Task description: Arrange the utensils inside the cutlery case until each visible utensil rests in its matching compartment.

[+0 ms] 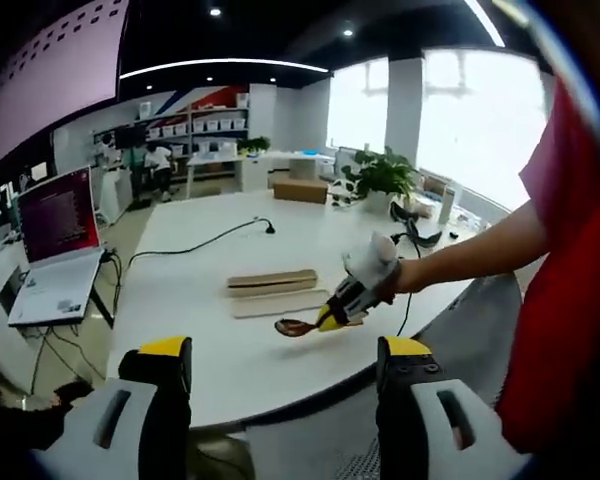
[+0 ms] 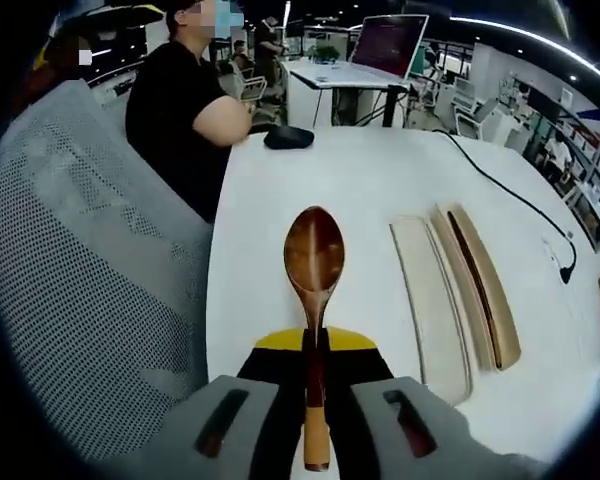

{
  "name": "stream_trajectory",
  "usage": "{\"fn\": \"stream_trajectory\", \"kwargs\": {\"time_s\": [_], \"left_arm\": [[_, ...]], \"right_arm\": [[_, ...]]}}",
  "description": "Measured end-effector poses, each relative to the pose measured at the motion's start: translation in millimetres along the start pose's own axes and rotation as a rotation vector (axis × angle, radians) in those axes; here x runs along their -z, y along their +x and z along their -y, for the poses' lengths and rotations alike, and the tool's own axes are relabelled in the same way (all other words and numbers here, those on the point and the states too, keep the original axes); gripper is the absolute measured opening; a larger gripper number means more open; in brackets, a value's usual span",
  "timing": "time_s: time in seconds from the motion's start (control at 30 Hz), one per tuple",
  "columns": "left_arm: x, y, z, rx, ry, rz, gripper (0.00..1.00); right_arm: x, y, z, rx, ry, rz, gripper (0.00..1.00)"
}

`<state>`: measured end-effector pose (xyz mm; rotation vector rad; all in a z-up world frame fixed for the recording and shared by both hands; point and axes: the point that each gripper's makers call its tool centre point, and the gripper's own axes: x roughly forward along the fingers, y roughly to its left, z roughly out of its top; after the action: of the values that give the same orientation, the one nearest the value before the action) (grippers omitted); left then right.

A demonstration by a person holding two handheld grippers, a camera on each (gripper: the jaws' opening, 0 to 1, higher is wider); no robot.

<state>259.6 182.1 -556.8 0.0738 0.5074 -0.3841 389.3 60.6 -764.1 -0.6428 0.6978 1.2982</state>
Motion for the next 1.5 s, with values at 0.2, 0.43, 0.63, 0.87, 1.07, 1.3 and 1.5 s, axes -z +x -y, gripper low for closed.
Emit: {"fn": "stream_trajectory", "kwargs": {"time_s": [0.2, 0.43, 0.63, 0.87, 1.07, 1.3, 1.5], "left_arm": [[4.8, 0.3, 0.6, 0.010, -0.001, -0.009, 0.78], [12.8, -3.9, -3.8, -0.002, -0.020, -0.012, 0.78], [12.8, -6.1, -4.2, 0.008, -0.053, 0.009, 0.78], [9.4, -5.2, -9.1, 0.005, -0.057, 0.021, 0.78], [13.5, -4.8, -13.8, -0.001, -0.059, 0.012, 0.78], [10.4, -3.3, -17.9, 0.001, -0.081, 0.028, 0.78], [6.7, -2.0, -20.5, 0.007, -0.071, 0.031, 0.78]], "right_arm": [[-3.3, -12.6, 15.2, 0.010, -0.018, -0.007, 0.01], [-11.8, -22.6, 33.6, 0.013, -0.073, -0.026, 0.01], [-22.8, -30.9, 52.1, 0.014, -0.117, -0.035, 0.02], [-31.8, -35.7, 74.5, 0.017, -0.159, -0.044, 0.01], [-40.6, -43.1, 83.1, 0.000, -0.202, -0.067, 0.02], [-41.2, -44.9, 84.8, -0.031, -0.250, -0.090, 0.02], [-42.8, -56.7, 82.5, -0.059, -0.315, -0.110, 0.02]]}}
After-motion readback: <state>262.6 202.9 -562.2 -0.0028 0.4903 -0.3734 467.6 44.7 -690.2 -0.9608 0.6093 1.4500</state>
